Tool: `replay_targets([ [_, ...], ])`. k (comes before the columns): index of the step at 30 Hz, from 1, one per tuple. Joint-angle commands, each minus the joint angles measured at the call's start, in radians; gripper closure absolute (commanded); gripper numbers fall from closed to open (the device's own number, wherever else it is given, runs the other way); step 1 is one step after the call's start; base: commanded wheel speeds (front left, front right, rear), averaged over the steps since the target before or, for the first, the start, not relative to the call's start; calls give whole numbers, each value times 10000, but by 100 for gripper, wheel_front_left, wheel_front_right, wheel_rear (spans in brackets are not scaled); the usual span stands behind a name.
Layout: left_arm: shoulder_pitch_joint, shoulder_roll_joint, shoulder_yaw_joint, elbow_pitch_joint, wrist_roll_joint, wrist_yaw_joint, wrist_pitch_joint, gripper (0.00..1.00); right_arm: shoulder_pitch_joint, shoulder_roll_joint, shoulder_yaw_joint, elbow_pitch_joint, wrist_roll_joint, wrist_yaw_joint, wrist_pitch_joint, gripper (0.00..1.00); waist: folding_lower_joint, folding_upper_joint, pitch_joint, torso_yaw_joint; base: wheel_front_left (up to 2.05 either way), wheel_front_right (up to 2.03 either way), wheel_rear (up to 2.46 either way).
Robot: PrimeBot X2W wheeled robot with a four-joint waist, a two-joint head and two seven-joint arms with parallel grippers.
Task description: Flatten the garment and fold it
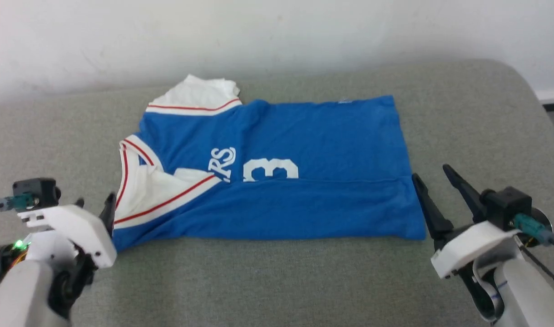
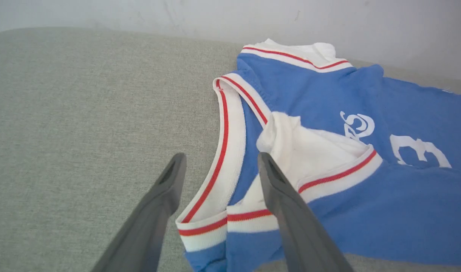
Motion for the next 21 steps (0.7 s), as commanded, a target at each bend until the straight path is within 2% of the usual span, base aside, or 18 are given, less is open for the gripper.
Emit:
replay_targets([
  [1, 153, 152, 23, -168, -116, -22, 276, 0, 167, 76, -77, -152, -96, -11, 26, 0, 2, -1, -379, -72, 0, 0, 0],
  [5, 522, 736, -83, -674, -382, 9, 1849, 0, 613, 256, -301, -877, -316, -11, 312, 0, 2, -1, -369, -207, 0, 0, 0],
  [8, 626, 913, -143, -816, -524, 102, 2555, 0, 840, 387, -407, -1397, -387, -11, 520, 0, 2, -1, -203, -330, 0, 0, 0],
  [15, 576, 891, -457, -197, -614, 325, 3491, 0, 1029, 560, -441, -2093, -314, -11, 877, 0, 2, -1, 256, -674, 0, 0, 0],
  [21, 402, 818, -823, 647, -375, 506, 3821, 0, 1063, 521, -408, -2238, -55, -11, 1023, 0, 2, -1, 438, -838, 0, 0, 0],
])
